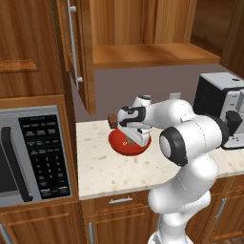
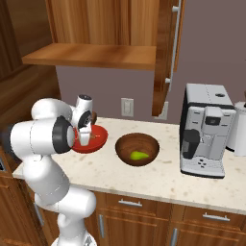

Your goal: Pick both bowls and place them on the counter. Then place the pear in one bowl and place the kebab skewer in the other bowl.

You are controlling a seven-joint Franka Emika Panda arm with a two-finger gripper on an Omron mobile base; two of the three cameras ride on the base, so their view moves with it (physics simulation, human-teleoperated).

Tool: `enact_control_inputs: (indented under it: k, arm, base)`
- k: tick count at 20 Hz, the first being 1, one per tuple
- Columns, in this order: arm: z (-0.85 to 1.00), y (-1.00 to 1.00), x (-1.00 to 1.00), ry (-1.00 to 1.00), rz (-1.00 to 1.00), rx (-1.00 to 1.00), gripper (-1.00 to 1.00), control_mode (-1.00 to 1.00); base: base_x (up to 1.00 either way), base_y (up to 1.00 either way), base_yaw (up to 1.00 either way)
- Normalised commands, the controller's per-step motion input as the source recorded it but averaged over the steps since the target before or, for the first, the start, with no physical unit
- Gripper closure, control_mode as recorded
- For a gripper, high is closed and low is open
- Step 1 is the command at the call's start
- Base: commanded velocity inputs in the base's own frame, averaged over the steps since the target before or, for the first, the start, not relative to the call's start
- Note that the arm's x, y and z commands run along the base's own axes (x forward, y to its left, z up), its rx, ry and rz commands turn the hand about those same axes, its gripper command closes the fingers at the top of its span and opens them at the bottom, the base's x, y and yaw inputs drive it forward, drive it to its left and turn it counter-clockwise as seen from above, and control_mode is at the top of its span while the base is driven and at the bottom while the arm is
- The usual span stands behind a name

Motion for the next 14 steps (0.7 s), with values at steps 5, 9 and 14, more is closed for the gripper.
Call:
enact_control_inputs:
  k: [5, 9, 14]
  arm:
    - [-0.34, 0.0, 0.18, 0.08, 0.0, -0.01, 1.0, -1.0]
    - [-0.29, 0.0, 0.21, 0.06, 0.0, -0.02, -1.0, -1.0]
    - [-0.06, 0.0, 0.16, 0.01, 0.0, 0.0, -1.0, -1.0]
  base:
    - [0.0, 0.0, 0.0]
    - [0.0, 0.0, 0.0]
    - [0.0, 0.0, 0.0]
